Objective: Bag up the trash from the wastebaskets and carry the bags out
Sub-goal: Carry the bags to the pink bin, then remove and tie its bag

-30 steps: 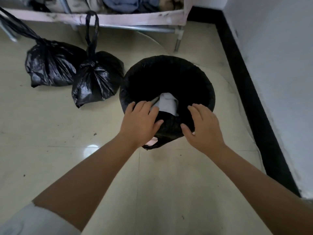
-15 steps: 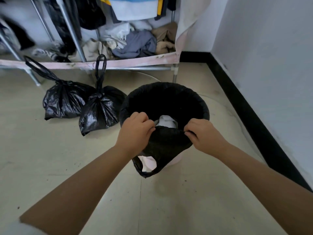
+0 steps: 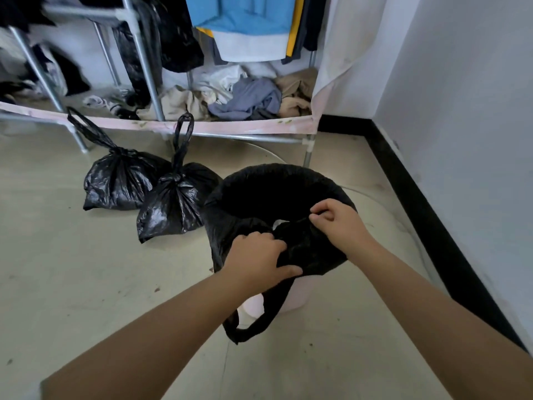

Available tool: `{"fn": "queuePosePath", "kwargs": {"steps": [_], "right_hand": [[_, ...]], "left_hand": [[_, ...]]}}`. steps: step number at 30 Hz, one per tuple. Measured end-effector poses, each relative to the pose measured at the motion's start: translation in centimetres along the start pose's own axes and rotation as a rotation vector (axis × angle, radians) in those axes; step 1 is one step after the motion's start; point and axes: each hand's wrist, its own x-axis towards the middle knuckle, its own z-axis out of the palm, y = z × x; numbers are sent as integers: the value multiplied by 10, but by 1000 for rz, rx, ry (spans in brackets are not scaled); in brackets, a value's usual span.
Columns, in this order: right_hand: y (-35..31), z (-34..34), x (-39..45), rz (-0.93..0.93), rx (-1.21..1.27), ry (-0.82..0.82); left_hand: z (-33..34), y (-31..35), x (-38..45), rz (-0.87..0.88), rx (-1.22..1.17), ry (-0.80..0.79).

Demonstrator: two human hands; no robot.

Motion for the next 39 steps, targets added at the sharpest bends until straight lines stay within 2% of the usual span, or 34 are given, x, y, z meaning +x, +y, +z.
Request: {"fn": "queuePosePath", "kwargs": {"steps": [2, 5, 8, 12, 13, 16, 19, 22, 24, 26, 29, 31, 33, 36, 39], "right_hand": [[2, -7, -8, -119, -67, -108], [6, -19, -21, -334, -319, -199], [9, -27, -25, -383, -537, -168], [3, -24, -21, -426, -631, -101], [4, -24, -21, -411, -629, -69], [8, -27, -24, -322, -521, 37], [7, -23, -30, -333, -414, 38], [-1, -14, -33, -366, -392, -19], [-5, -11, -33, -387, -485, -59], [-5, -12, -28, -404, -689, -73], [1, -28, -20, -452, -846, 23], [7, -40, -13, -400, -793, 116], [10, -50, -7, -257, -806, 150], [19, -56, 9, -72, -815, 89], [20, -62, 18, 2, -794, 10]], "left_hand": [[-5, 6, 5, 42, -86, -24], [-20, 0, 12, -24, -300, 79], [-31, -2, 20, -89, -478, 109], [-37, 9, 28, -115, -568, 68], [-38, 8, 28, -81, -510, 62], [-42, -1, 18, 69, -121, 27], [-38, -5, 9, 73, 198, -12], [-38, -12, 10, 5, 274, 78], [-43, -21, 13, -24, 324, 143], [-48, -27, 13, -50, 375, 154], [-59, -29, 10, -11, 450, 281], [-70, -31, 7, -28, 460, 388], [-79, -31, 8, -124, 345, 337], [-83, -38, 19, -220, 275, 286], [-92, -42, 29, -288, -58, 301]]}}
